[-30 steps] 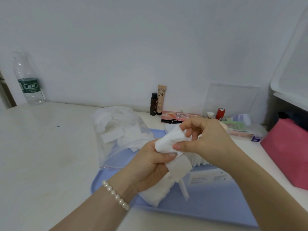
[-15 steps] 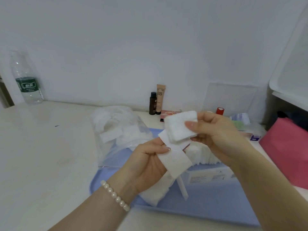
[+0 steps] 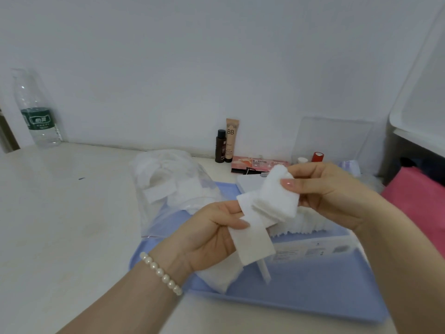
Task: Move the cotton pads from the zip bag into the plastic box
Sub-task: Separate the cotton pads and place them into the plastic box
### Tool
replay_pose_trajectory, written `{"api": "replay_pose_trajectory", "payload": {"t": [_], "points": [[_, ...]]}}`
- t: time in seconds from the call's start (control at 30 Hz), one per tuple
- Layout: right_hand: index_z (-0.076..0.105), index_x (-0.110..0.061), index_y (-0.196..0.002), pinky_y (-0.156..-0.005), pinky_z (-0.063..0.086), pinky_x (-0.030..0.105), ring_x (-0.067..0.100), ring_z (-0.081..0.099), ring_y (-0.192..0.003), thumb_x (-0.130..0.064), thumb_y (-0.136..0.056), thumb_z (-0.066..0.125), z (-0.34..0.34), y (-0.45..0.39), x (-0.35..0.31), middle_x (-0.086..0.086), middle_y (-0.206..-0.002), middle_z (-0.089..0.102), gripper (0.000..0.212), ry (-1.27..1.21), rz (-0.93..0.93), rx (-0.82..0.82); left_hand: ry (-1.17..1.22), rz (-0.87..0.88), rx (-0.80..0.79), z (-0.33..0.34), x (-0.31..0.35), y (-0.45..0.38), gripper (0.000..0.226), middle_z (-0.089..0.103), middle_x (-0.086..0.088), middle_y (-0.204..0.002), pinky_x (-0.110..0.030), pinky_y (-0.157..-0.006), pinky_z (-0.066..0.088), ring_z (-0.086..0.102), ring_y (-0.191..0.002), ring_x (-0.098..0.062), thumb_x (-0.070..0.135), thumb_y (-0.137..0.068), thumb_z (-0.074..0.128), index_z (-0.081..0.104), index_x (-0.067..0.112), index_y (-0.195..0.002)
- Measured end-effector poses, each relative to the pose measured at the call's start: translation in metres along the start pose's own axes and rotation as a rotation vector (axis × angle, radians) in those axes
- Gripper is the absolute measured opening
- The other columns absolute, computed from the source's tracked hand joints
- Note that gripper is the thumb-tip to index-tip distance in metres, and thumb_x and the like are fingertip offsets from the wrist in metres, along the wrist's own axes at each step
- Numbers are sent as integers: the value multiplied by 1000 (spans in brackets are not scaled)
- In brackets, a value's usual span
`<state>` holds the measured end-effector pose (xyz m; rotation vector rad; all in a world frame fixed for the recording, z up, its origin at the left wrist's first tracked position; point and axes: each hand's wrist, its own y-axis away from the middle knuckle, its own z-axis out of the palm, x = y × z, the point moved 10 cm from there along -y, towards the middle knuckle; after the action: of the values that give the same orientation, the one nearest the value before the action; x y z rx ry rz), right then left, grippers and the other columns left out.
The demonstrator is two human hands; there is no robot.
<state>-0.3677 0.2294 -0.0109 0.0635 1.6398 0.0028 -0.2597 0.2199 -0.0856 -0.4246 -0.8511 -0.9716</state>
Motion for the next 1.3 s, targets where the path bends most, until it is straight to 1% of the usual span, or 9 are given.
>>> {"api": "replay_pose_trajectory", "payload": {"t": [0.17,0.27,0.4,0.6,0.8,0.93,1.0,1.1,1.3], "points": [[75,-9,-87,-60,55,23,17,70,-76,-5,-47,85,10,12,-12,9,-90,73,42,-34,-41,-175,33,-91,103,-10,-8,0,43,56,-24,-127,-40,-97,44,57,-108,-33,13,-80,57,59,-5,-119],[75,-13,-87,-61,58,28,20,70,-73,2,-51,83,33,14,-5,11,-84,73,40,124,8,-252,42,-93,133,-14,-8,1,50,62,-21,-115,-36,-96,45,60,-101,-30,33,-79,49,68,-6,-105],[70,-11,-93,-57,56,27,22,70,-73,-4,-60,76,56,14,8,12,-80,73,35,310,35,-272,110,-137,63,-9,-14,0,65,35,-25,-146,-45,-117,15,27,-138,-38,45,-88,41,53,-5,-126],[71,-12,-86,-50,51,23,25,70,-73,4,-67,76,62,8,20,13,-77,72,25,379,71,-234,91,-121,31,-4,-12,0,60,63,-16,-120,-42,-100,42,61,-106,-34,50,-86,34,66,8,-115],[71,-14,-84,-52,50,21,15,67,-67,4,-67,77,63,8,21,8,-76,72,26,418,60,-214,46,-89,15,-3,-7,0,65,61,-16,-124,-42,-102,40,60,-108,-33,51,-86,36,59,1,-121],[71,-24,-81,-64,51,27,7,61,-66,-5,-66,80,68,11,3,-1,-72,68,26,643,-92,-123,90,-76,8,-4,-2,1,67,62,-17,-121,-38,-99,43,63,-104,-29,52,-84,42,60,-3,-119],[71,-26,-89,-66,41,19,1,51,-69,-15,-70,79,74,15,-8,-8,-78,58,24,879,-186,-81,102,-69,-1,-3,-1,3,67,63,-17,-117,-38,-102,40,63,-100,-27,52,-82,43,63,-3,-116],[66,-32,-106,-72,31,24,6,35,-84,-29,-78,71,86,22,-13,-11,-91,39,28,1149,-248,-135,117,-72,-5,-3,-2,4,67,62,-22,-114,-39,-102,38,64,-93,-30,52,-82,46,64,-4,-113],[57,-31,-115,-93,31,29,12,31,-105,-36,-87,59,92,30,-6,-7,-109,37,28,1283,-211,-226,101,-99,17,1,-6,6,65,66,-18,-99,-36,-87,45,64,-82,-27,52,-81,45,64,-5,-107]]}}
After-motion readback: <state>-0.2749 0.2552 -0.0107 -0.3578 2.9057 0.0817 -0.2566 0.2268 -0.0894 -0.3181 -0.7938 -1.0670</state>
